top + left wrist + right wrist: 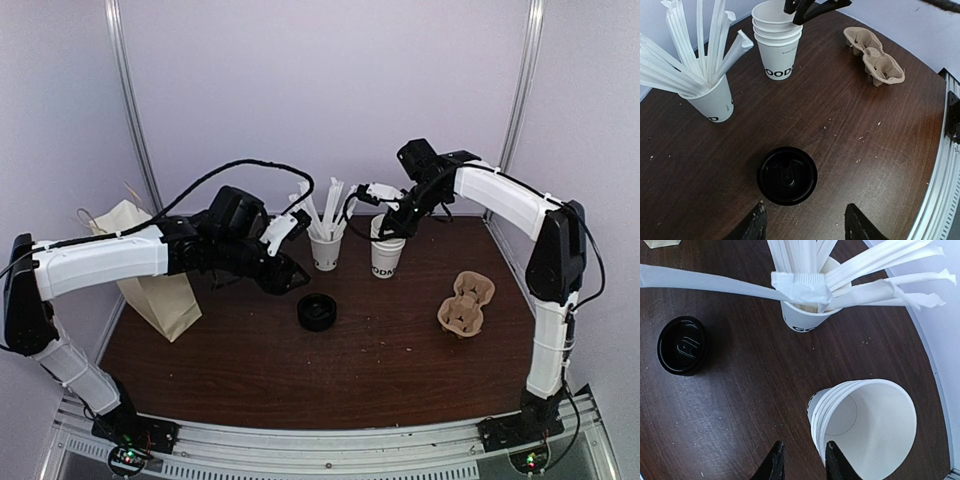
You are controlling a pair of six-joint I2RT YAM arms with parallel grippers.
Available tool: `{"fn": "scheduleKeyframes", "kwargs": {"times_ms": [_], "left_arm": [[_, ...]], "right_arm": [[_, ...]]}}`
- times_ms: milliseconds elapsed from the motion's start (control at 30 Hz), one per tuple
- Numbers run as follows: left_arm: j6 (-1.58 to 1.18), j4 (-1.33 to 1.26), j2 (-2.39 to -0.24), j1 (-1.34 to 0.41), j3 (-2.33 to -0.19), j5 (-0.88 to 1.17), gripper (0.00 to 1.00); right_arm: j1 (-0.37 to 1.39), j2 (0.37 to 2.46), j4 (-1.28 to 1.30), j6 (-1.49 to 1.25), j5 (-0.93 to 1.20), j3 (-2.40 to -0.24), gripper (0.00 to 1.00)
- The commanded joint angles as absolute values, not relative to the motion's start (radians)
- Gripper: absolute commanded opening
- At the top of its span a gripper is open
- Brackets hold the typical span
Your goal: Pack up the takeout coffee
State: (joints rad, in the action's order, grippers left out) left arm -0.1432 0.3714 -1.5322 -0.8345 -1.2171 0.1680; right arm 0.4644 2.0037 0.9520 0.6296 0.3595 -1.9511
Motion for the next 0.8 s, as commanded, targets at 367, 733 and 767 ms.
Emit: {"fn": "scheduleKeyframes", "kwargs": {"times_ms": [367,733,767], "left_arm": [[-0.181,0.33,-1.491,-0.841,-1.236,0.228,0.55],[-0.178,0.334,-1.502,-0.841,-1.239,0.228,0.55],[-0.178,0.334,-1.502,-0.841,-1.239,0.228,0.55]], "right_arm": [[0.465,2.084,1.023,0.611,0.3,-2.048,0.13],[0.464,2.097,1.043,0.604,0.285,-2.065,0.11],[0.464,2.096,1.044,0.603,0.282,-2.065,0.14]]}}
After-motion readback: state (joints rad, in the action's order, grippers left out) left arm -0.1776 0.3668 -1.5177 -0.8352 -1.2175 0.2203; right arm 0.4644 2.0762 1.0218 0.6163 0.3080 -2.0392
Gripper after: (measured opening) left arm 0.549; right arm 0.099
